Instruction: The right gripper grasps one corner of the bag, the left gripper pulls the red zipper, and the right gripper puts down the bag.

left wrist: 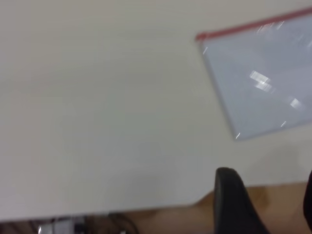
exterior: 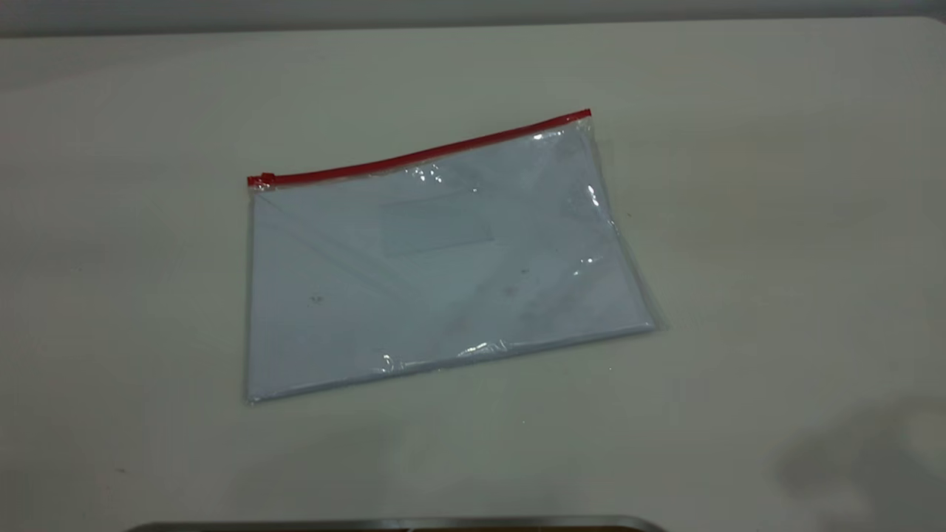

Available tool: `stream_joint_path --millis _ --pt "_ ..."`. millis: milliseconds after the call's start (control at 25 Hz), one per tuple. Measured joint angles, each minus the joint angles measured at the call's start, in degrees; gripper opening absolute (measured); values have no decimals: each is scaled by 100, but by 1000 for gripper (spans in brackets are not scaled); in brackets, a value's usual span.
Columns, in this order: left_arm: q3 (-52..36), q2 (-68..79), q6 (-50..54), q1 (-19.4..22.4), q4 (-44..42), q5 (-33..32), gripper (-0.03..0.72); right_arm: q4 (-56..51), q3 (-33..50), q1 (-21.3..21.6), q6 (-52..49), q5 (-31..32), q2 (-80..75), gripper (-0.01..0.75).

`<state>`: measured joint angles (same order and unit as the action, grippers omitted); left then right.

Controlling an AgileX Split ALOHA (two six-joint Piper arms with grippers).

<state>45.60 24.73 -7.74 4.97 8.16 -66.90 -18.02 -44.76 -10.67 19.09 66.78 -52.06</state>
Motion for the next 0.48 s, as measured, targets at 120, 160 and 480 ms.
stream_joint_path --millis 120,160,480 --pt "-695 -521 13 0 -96 0 416 27 688 0 0 -166 731 413" --pt "-911 -689 13 0 -112 11 416 27 912 0 0 -215 1002 413" --pt "-1577 -1664 17 0 -313 34 416 493 1717 0 -451 -282 2977 413"
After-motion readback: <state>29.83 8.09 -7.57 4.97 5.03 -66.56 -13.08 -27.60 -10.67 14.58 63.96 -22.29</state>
